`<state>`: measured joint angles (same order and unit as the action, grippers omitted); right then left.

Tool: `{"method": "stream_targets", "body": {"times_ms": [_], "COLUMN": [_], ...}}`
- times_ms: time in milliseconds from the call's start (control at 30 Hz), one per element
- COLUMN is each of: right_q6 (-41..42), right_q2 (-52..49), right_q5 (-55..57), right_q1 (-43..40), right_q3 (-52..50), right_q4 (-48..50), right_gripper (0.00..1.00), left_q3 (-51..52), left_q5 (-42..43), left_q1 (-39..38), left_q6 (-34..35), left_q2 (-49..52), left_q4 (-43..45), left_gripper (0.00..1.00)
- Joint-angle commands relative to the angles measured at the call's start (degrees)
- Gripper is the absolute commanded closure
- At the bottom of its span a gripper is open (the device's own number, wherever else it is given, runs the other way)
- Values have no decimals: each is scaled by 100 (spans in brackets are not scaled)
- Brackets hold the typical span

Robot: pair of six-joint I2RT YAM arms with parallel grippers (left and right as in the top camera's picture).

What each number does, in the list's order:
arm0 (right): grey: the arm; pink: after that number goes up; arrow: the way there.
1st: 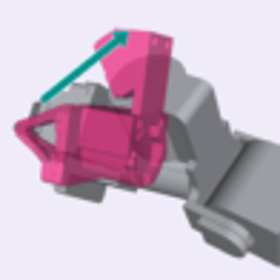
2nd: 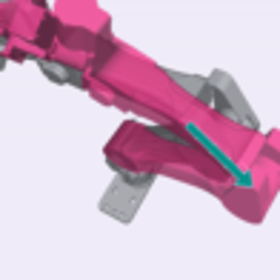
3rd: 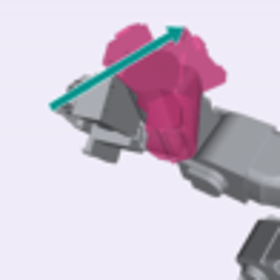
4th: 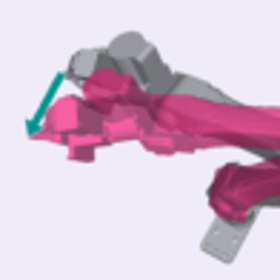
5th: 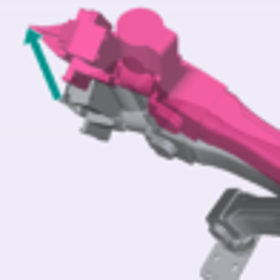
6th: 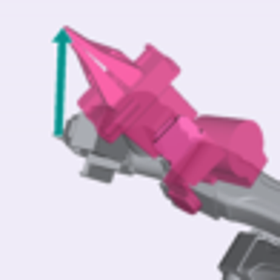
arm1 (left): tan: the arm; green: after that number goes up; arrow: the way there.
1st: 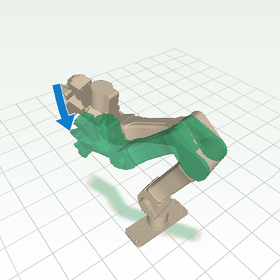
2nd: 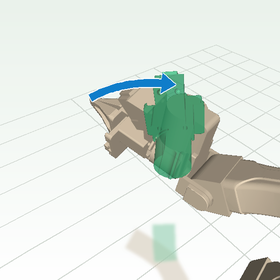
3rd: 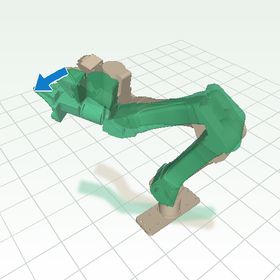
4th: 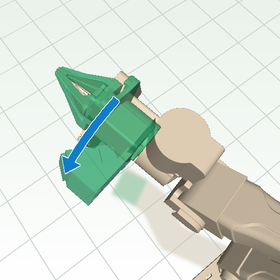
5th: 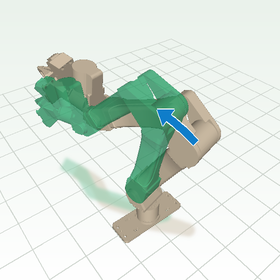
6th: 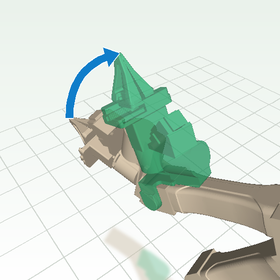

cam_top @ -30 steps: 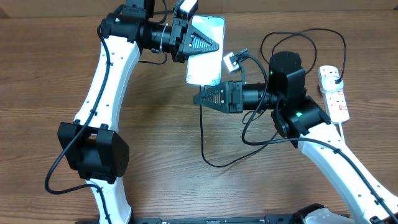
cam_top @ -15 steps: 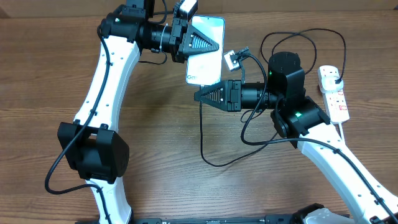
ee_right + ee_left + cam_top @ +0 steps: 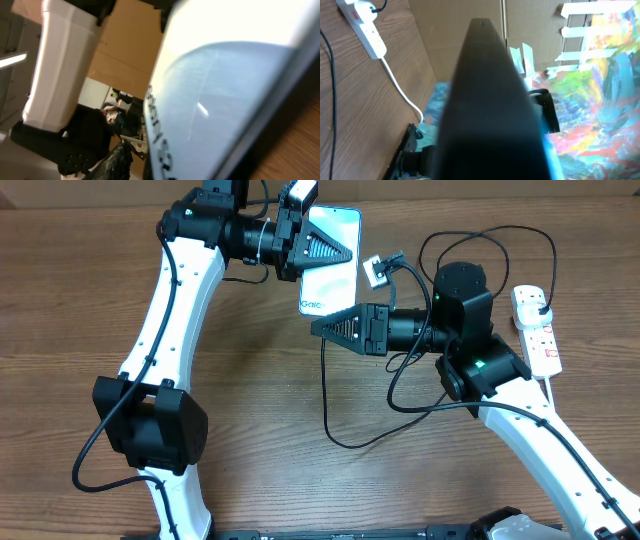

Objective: Plug charger to phone and switch on socket

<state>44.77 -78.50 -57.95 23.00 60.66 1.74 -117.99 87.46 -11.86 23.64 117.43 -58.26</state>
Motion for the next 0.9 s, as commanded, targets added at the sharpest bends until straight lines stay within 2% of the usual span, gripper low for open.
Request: {"method": "stream_targets", "body": {"times_ms": [0,67,267,500,600,867], "right_q6": [-31,-31,-31,-28,-31,170], "right_q2": [-4,-4,-4,-4,-4,-4], "right_q5": [-238,-234,-234,-214,-210,-20], "right_q1": [7,7,7,7,7,7], "right_q3": [118,118,118,118,118,118], "right_q4": [170,164,160,164,164,166], "right_gripper": [72,76,78,87,96,96], "left_q3": [-61,-61,-61,-61,-61,-61], "left_q5": [240,238,238,236,236,212], "left_q1": [48,48,125,144,144,133], "left_q6": [238,284,431,426,422,-105], "left_q2": [-70,-70,-70,-70,-70,-70], "left_q4": [0,0,0,0,0,0], "left_gripper": [96,96,96,96,96,96]}}
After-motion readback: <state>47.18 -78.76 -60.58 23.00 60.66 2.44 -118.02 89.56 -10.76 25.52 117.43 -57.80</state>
